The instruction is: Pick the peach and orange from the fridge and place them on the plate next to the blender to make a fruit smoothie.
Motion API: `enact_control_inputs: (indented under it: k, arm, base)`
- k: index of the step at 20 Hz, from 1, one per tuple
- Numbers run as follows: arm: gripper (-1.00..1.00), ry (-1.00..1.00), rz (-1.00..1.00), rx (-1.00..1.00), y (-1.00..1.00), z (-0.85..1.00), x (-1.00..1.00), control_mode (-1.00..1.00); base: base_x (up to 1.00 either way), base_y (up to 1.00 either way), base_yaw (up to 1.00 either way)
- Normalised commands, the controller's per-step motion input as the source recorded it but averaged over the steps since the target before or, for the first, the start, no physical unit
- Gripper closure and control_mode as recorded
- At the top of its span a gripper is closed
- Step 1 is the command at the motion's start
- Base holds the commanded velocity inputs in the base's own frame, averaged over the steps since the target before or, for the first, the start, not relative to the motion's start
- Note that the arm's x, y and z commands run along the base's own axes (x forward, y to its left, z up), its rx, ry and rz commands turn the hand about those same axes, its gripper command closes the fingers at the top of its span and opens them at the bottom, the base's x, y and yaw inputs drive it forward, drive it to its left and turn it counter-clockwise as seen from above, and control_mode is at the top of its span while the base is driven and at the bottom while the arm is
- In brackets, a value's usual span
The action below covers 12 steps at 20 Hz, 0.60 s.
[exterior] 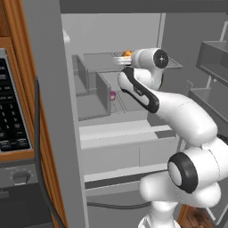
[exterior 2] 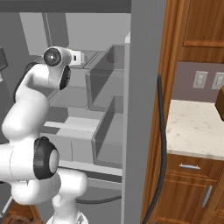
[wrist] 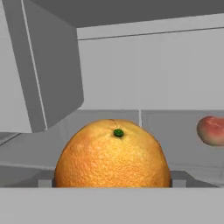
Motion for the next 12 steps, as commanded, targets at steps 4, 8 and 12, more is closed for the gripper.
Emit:
enact_control_inputs:
  k: [4, 8, 12]
  arm:
    - [1.0, 0.11, -0.03, 0.01, -0.31, 0.39, -1.0, -1.0]
    - [1.0, 0.43, 0.0, 0.0, -0.25, -0.03, -1.0, -1.0]
    - [1.0, 0.64, -0.03, -0.09, -0.1, -0.32, -1.0, -1.0]
  base:
    - [0.0, 0.0, 0.0]
    - [0.0, 0.0, 0.0]
    - [0.0, 0.0, 0.0]
